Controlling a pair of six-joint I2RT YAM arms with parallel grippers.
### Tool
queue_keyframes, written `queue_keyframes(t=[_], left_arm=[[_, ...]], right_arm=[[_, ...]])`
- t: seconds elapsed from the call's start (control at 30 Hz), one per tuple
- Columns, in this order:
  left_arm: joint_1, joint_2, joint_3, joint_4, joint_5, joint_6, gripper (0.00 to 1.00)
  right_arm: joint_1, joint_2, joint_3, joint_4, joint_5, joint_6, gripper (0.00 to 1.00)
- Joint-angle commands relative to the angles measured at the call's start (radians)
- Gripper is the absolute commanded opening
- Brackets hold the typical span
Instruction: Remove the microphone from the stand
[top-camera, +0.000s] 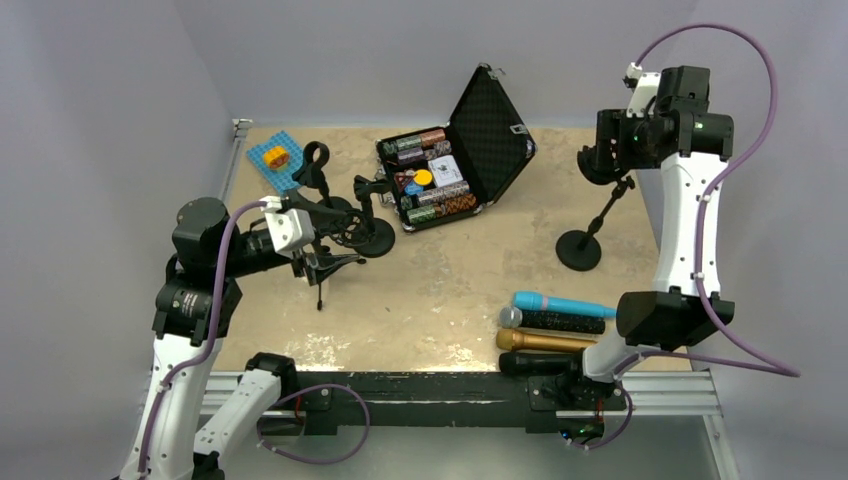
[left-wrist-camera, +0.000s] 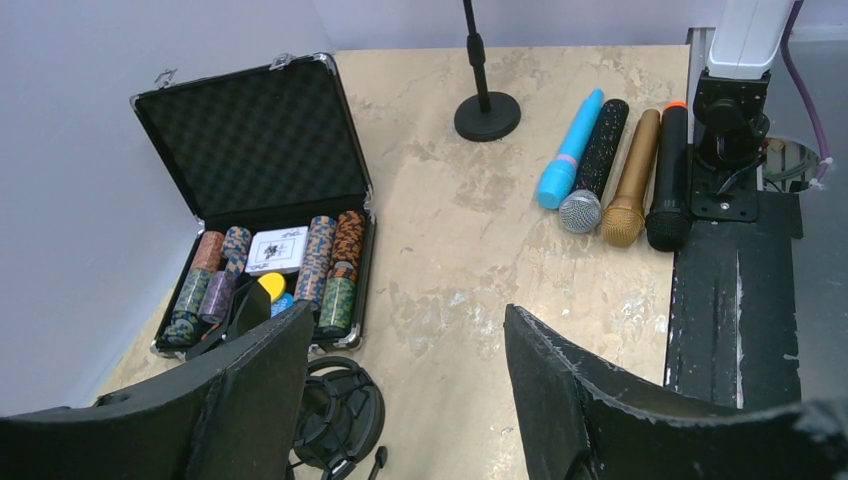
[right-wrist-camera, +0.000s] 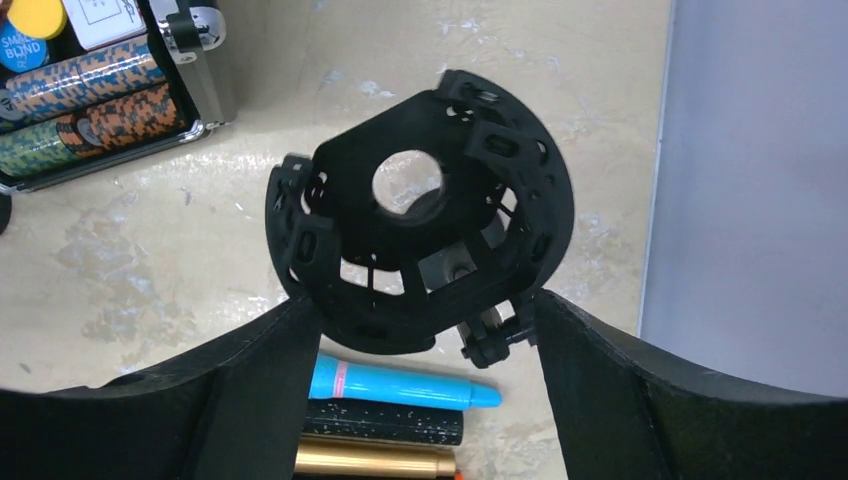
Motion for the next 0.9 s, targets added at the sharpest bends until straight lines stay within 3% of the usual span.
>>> queue_keyframes(t=[0.0,0.23,0.37,0.47,0.53,0.7,0.87], left_arm=[[-0.006,-0.013,0.002,0.020,0.005,-0.015,0.74],[-0.006,-0.019,0.002,0.014,0.004,-0.019,0.74],[-0.006,-0.020,0.002,-0.001,0.003,-0.009,0.74],[-0.006,-0.019,0.001,-0.002,0.008,-0.009,0.74],[-0.006,-0.017,0.003,-0.001,0.008,-0.009,0.74],[-0.006,-0.007,0.013,0.008,0.010,-0.027,0.74],[-0.006,-0.007,0.024,-0.013,0.002,-0.022,0.74]], right_arm=[[-0.004,0.005,-0.011,0.025,0.037,0.049,0.77],[-0.041,0.039,0.046,0.022,-0.035,0.091,0.73],[-0.045,0.019,0.082,0.013,-0.130,0.117,0.84],[-0.050,-0.006,0.074,0.030,-0.094,0.180,0.96],[-0.053,-0.007,0.081,0.038,-0.069,0.200,0.98],[-0.072,0.049,0.142,0.045,0.045,0.224,0.87],[-0.108,0.132,0.205,0.049,0.066,0.205,0.82]])
